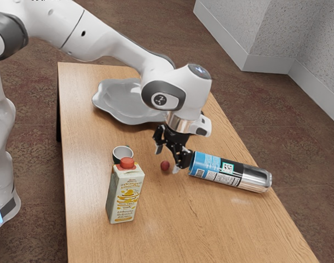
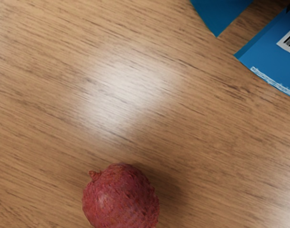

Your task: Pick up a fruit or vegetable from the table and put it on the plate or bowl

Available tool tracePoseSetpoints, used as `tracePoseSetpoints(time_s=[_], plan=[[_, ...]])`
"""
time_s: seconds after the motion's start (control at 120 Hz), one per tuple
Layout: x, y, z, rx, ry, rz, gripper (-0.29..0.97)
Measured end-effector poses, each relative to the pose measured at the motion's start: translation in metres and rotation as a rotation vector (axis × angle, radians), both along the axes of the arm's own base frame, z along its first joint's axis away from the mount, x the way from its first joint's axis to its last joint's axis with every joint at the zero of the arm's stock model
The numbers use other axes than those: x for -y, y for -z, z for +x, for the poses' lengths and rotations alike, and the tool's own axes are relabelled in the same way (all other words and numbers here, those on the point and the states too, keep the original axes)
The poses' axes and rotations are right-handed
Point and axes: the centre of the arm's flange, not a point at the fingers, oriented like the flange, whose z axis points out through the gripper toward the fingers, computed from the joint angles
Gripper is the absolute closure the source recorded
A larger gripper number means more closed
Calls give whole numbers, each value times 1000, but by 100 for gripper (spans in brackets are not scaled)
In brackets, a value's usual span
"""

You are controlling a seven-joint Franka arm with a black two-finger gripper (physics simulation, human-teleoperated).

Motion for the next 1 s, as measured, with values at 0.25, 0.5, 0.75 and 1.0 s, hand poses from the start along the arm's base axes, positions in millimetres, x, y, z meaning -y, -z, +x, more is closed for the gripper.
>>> tracePoseSetpoints(time_s=[0.25,0.5,0.75,1.0], plan=[[-14,9,5,13,-28,-1,0],[-9,20,1,13,-19,-2,0],[-11,22,2,18,-27,-3,0],[-11,28,0,9,-31,-1,0]])
